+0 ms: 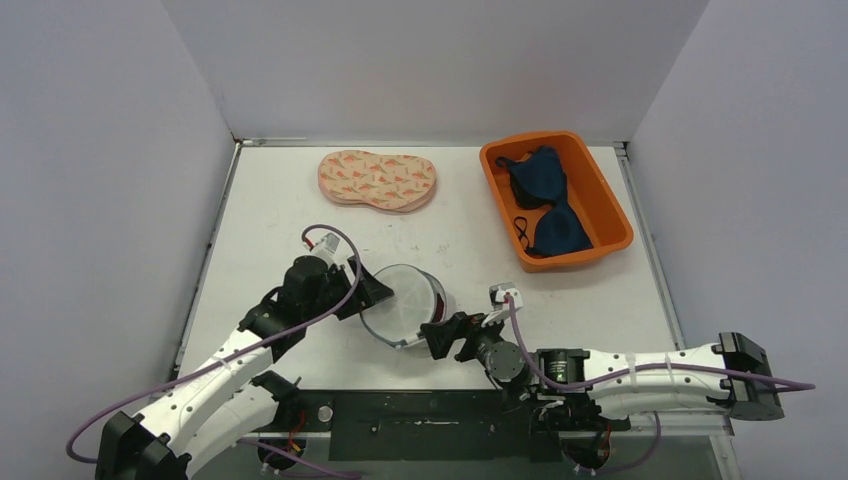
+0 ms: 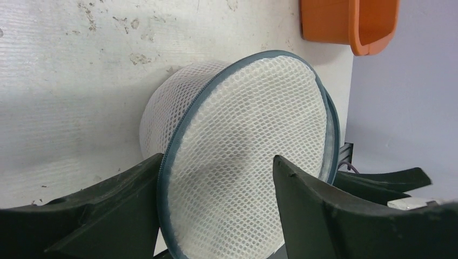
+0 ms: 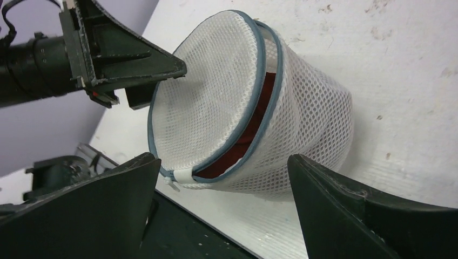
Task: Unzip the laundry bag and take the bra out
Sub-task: Unzip the laundry bag at the center of the board, then adjust the laundry bag at the center of the board.
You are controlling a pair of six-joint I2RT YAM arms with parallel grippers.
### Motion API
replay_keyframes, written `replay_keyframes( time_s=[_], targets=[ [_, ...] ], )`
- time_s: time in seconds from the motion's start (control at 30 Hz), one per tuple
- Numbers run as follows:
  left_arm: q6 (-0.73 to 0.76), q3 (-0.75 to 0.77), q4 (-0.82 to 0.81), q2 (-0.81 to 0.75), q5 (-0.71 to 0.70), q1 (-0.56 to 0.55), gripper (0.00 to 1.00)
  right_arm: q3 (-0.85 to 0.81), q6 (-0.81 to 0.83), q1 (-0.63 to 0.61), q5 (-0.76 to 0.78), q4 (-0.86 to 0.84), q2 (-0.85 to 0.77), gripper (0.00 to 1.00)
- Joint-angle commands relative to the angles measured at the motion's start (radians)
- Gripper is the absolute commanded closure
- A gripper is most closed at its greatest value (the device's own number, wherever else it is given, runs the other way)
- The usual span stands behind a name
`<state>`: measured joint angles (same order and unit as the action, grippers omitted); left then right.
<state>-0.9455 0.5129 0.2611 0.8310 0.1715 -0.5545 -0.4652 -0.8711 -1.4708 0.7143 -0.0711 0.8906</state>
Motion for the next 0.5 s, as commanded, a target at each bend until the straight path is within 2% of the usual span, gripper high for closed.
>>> replay_keyframes(
  time_s=[0.0,0.13,0.33,0.4,0.47],
  targets=[
    [0.011,-0.009,-0.032,-0.024,-0.015,0.005,0.33,0.049,-0.294,0.012,0.001,-0.153,0.010,0.07],
    [-0.002,-0.027,-0.059,-0.026,0.000,0.005,0.34,0.042,-0.413,0.012,-0.036,-0.188,0.076,0.07],
    [-0.008,-0.042,-0.073,-0.037,0.010,0.005,0.35,0.028,-0.451,0.025,-0.067,-0.266,0.188,0.11],
    [-0.009,-0.047,-0.076,-0.041,0.013,0.004,0.35,0.024,-0.455,0.043,-0.075,-0.286,0.216,0.17],
    [-0.008,-0.052,-0.074,-0.049,0.015,0.004,0.36,0.015,-0.453,0.070,-0.080,-0.289,0.245,0.28]
  ],
)
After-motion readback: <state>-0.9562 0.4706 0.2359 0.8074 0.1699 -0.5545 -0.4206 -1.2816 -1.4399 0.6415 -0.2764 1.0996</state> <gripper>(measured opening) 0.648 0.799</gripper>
